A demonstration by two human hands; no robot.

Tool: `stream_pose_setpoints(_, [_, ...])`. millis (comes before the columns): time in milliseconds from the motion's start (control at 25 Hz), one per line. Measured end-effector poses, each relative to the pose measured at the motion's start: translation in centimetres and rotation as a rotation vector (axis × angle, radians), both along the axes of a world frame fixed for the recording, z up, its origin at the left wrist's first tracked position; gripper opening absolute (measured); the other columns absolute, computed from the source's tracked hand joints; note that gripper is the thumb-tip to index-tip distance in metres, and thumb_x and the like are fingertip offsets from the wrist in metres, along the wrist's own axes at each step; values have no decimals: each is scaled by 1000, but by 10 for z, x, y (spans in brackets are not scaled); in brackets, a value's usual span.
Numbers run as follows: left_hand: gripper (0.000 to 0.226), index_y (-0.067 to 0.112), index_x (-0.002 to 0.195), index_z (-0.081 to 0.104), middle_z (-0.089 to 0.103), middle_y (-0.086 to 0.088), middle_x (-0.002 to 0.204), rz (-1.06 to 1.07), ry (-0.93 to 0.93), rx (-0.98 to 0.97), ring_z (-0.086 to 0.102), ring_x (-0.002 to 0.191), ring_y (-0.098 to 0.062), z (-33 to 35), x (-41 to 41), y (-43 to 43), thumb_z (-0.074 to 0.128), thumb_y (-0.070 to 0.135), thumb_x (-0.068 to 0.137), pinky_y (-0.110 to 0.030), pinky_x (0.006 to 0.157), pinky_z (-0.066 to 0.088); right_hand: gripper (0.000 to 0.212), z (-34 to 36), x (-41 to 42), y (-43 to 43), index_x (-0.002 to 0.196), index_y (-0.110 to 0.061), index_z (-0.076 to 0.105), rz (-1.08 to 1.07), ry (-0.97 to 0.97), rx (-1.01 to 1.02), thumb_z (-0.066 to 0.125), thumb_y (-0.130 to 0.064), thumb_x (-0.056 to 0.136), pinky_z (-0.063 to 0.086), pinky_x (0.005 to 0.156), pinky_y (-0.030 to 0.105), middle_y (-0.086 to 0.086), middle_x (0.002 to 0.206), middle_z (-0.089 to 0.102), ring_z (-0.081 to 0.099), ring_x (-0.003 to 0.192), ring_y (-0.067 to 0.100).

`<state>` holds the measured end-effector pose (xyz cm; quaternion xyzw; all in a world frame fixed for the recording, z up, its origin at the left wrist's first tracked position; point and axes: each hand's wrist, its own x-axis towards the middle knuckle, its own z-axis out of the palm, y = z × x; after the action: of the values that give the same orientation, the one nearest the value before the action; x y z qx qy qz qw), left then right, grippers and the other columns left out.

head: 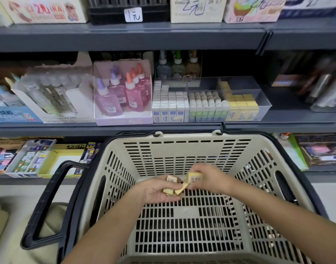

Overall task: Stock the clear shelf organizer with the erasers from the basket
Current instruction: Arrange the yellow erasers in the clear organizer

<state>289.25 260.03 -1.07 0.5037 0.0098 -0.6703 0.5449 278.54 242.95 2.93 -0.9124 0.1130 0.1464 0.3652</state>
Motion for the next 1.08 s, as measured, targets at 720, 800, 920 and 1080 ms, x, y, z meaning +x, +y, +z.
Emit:
stream_pose_setpoints(720, [37,29,94,56,61,-1,91,334,-932,-234,59,81,-14,132,23,-125,74,3,75,-30,73,54,15,95,3,-140,89,-17,64,-526,-521,313,67,-5,82,57,72,34,1,68,64,67,66,12])
stream_pose_setpoints(800, [34,33,93,56,62,0,91,370,-1015,-208,60,79,-15,134,31,-138,73,9,76,-33,69,52,15,105,21,-162,83,-23,63,-565,-578,243,67,-9,82,56,79,39,1,78,70,69,75,17])
stream_pose_setpoints(920, [31,38,91,56,62,2,92,353,-1075,-188,60,82,-15,129,33,-146,73,16,78,-32,71,53,10,120,56,-194,91,-23,65,-621,-641,-58,65,-16,83,47,74,14,6,96,71,64,81,12])
stream_pose_setpoints(1080, [30,37,92,54,62,5,92,344,-1152,-182,59,80,-7,116,29,-146,72,16,78,-13,61,48,24,129,95,-220,107,-12,65,-471,-433,-602,49,-24,94,35,79,24,13,118,63,57,108,29])
